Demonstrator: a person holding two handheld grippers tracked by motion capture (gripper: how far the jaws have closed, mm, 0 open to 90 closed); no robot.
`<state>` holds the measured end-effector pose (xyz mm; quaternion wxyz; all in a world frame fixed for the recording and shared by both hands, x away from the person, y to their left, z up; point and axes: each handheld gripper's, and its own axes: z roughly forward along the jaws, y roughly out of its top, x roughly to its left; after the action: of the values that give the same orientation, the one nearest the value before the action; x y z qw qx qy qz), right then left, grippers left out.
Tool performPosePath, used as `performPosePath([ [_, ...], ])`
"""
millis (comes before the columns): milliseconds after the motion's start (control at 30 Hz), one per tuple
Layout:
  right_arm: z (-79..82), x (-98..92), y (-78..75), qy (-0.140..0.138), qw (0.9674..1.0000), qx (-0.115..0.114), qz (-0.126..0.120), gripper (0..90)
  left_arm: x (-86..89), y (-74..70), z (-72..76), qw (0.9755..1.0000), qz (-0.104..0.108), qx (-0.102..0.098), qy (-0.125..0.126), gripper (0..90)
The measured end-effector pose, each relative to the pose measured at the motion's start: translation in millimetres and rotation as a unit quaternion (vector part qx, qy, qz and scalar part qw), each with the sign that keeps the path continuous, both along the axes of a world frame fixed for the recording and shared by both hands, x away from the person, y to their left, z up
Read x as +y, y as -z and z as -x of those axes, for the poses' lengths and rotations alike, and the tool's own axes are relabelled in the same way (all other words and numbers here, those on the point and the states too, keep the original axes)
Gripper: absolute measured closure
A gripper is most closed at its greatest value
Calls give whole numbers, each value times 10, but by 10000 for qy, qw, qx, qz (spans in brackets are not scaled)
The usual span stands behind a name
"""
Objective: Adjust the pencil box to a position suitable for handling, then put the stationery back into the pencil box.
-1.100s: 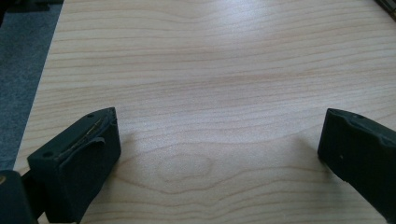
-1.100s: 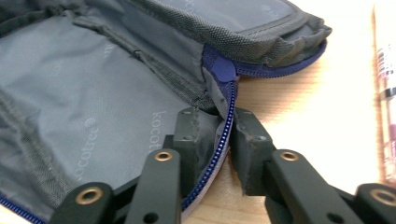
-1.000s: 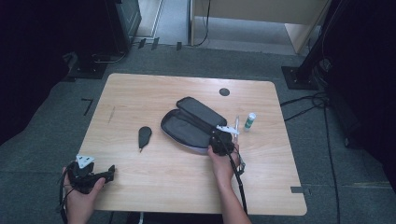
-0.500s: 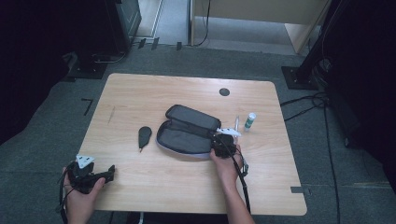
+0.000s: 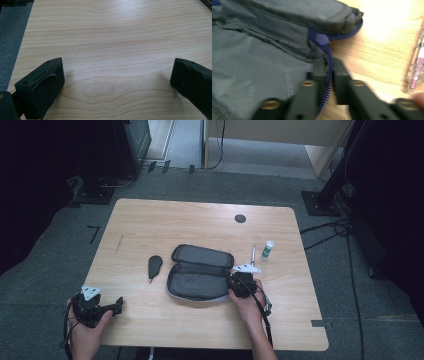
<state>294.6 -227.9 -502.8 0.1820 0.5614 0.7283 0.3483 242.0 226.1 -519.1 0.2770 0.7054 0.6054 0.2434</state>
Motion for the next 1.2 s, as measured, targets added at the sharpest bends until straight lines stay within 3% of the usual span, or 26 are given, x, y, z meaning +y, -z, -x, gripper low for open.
performPosePath([
  [67,35,-39,-54,-83,9999,-19,-130,597,0,0,0,10000,-3,1,1,0],
  [167,113,-122,-161,-160,9994,-221,-230,504,1,0,0,10000,-4,2,0,0],
  [367,217,-415,-298,63,9985,-429,-332,492,0,0,0,10000,-1,0,0,0],
  [500,217,-629,-237,429,9979,-408,-273,529,0,0,0,10000,0,-3,-4,0],
  [733,163,-810,-85,760,9966,-298,-129,543,-1,0,0,10000,2,-2,-4,0],
  [1200,-84,-718,53,980,9951,-133,73,537,0,0,0,10000,-1,-3,-4,0],
])
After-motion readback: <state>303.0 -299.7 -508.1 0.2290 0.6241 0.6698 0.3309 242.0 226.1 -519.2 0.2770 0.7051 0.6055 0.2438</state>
